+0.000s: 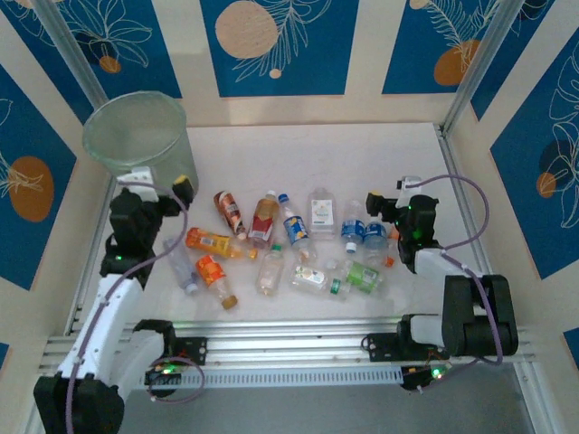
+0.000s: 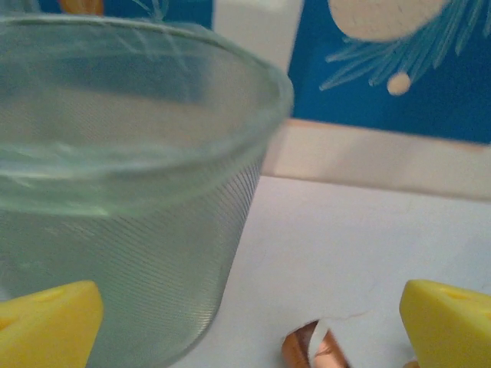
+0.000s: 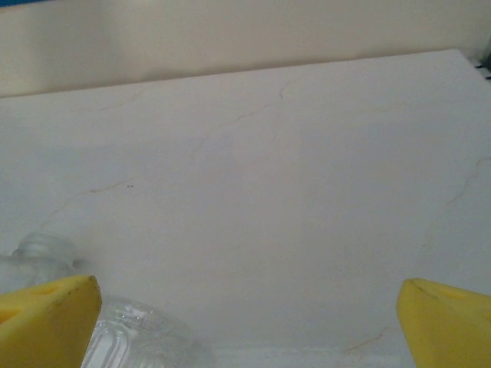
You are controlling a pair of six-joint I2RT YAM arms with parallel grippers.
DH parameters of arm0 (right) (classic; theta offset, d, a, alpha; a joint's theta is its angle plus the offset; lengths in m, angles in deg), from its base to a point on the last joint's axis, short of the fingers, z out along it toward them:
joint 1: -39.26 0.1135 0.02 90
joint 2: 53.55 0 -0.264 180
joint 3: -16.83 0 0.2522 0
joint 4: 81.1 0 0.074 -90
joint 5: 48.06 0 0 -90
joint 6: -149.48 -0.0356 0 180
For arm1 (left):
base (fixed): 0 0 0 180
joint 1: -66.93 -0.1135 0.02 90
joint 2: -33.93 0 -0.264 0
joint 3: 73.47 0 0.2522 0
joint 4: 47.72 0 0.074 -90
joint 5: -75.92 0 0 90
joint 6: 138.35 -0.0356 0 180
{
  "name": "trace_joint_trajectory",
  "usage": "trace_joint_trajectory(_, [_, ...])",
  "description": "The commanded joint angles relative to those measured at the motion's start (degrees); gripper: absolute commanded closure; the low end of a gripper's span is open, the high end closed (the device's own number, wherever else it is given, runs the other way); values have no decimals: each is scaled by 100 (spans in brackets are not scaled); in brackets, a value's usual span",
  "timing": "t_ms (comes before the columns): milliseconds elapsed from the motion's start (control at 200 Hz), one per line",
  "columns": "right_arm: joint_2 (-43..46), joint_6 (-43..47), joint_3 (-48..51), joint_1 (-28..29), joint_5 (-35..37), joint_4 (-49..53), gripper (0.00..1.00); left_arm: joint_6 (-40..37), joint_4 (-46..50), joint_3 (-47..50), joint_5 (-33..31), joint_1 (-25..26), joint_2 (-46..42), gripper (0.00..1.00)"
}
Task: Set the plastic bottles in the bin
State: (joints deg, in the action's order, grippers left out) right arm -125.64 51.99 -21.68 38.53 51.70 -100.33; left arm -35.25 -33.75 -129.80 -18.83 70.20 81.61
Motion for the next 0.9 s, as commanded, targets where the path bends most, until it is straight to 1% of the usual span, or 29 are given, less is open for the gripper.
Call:
trace_joint_trajectory(0, [307,-179,-40,38,317,285,1,947,1863,-1182,-644,23,89,1])
trace_joint_trajectory(110, [505,-286,-106,34,395,574,1,1265,3059,-2479,-1033,12,671,1])
trace_joint_trajectory(200, [637,-361,-167,33,433,806,1,1256,3861,-3487,-1576,-46,1336,1])
trace_joint_trajectory(255, [697,-393,-211,33,434,935,1,1210,4153,-3962,-1761,-148,1700,1])
trace_joint_trajectory(330, [718,-411,-262,37,444,1067,1,1193,4386,-4479,-1844,-395,2115,1])
trace_joint_trajectory(385, [702,-411,-314,38,456,1163,1,1270,4540,-4798,-1701,-652,2413,0])
trace_joint_trajectory(460, [695,-408,-375,30,480,1246,1,1399,4602,-5007,-1461,-996,2727,0])
trace_joint_trajectory(615, [688,-422,-417,31,517,1332,1,1756,4553,-5060,-925,-1669,3230,1])
trace_joint_trajectory(795, [672,-461,-441,36,436,1344,1,1927,4361,-5128,-684,-2126,3612,4])
trace_joint_trajectory(895, [672,-481,-442,38,416,1348,1,1881,4304,-5179,-592,-2217,3752,6])
